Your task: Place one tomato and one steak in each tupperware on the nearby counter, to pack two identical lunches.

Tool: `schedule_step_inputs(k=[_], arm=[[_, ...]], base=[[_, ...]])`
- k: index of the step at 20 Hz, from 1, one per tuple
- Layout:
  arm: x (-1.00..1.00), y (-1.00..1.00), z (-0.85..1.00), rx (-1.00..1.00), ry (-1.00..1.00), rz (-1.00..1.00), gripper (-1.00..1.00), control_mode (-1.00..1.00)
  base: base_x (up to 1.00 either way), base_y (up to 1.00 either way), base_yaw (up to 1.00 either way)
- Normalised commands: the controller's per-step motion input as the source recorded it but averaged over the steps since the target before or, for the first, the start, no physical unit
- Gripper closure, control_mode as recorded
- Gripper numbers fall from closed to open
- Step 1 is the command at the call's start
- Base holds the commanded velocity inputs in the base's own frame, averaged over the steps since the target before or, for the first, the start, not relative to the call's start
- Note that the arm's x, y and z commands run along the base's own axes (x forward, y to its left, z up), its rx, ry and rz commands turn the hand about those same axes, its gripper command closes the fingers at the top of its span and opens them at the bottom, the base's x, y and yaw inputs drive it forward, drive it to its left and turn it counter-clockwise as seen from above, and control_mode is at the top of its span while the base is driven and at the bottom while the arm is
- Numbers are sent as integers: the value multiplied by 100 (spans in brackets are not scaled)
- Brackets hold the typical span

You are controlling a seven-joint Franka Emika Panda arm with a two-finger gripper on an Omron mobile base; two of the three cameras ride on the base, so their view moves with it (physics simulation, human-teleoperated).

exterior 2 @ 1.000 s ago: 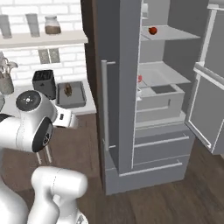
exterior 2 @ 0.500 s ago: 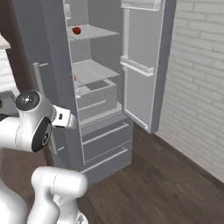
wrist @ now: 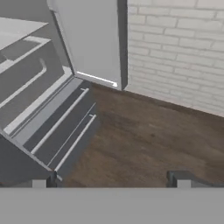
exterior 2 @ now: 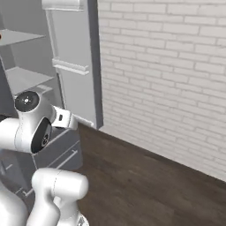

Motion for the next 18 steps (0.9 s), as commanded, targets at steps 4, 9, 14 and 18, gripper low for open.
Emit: schedule_step_inputs(k=[4, 9, 14, 18], arm=[[0, 0, 0, 0, 0, 0, -100, 100], [0, 0, 0, 0, 0, 0, -100, 100], [0, 0, 0, 0, 0, 0, -100, 100], [0, 0, 0, 0, 0, 0, -100, 100]], base=[[52, -45, -32], [97, -39, 20], [80, -8, 61], [15, 0, 69]])
